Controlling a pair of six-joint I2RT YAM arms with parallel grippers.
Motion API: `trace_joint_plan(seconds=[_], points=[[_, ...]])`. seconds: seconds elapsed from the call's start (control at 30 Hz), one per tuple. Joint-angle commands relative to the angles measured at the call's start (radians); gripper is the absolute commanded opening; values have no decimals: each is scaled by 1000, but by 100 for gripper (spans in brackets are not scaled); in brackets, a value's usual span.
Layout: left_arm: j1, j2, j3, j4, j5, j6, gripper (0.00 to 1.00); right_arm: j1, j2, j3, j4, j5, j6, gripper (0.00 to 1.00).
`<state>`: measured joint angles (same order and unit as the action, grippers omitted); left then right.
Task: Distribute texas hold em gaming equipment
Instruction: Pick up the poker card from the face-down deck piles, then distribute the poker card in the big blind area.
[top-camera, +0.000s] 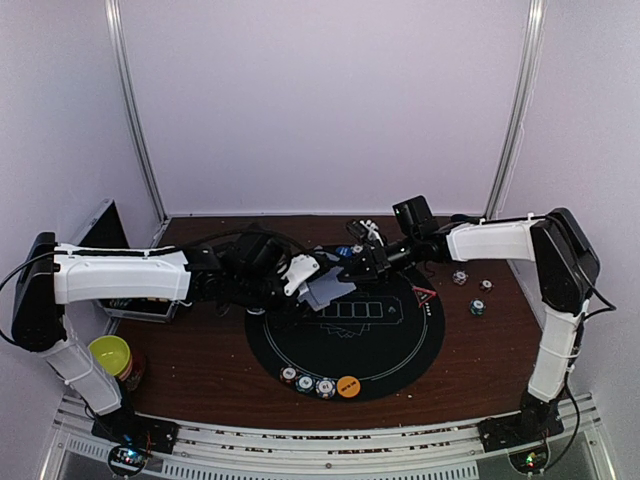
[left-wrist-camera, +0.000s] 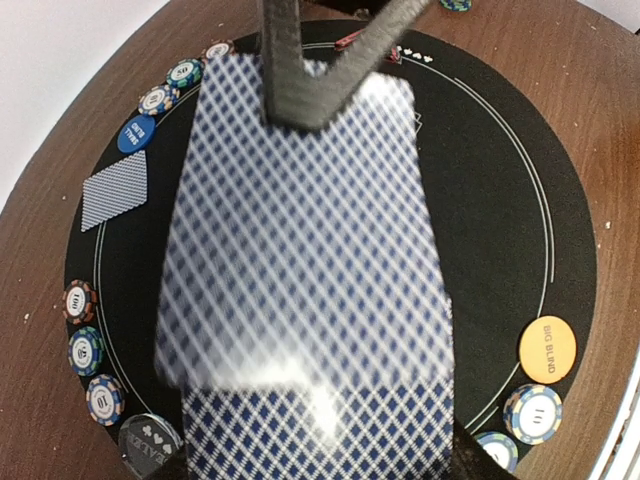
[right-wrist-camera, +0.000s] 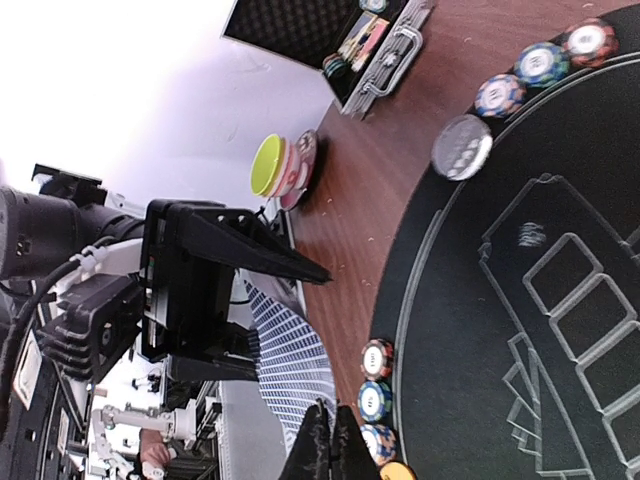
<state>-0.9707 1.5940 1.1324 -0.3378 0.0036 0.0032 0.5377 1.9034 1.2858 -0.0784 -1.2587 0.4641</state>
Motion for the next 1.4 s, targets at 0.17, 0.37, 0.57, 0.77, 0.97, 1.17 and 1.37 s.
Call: trace_joint_plan(seconds=[0.17, 0.37, 0.57, 0.77, 0.97, 1.17, 1.37], points=[[-5, -13, 9, 71, 20, 12, 60, -84, -20, 202, -862, 113, -815, 0], [-5, -22, 9, 72, 24, 10, 60, -86, 55, 253, -1273, 228, -1209, 0], [-5, -28, 9, 71, 24, 11, 60, -70, 46, 131, -1278, 366, -1282, 0], [-5, -30, 9, 71, 24, 9, 60, 14, 50, 95, -1278, 419, -1312, 0], [-5, -28, 9, 71, 25, 9, 60, 75, 91, 100, -1278, 426, -1331, 0], [-5, -28, 10, 71, 26, 10, 60, 110, 141, 149, -1277, 435, -1327, 0], [-5, -29, 10, 71, 30, 9, 60, 163, 174, 183, -1278, 451, -1334, 0]])
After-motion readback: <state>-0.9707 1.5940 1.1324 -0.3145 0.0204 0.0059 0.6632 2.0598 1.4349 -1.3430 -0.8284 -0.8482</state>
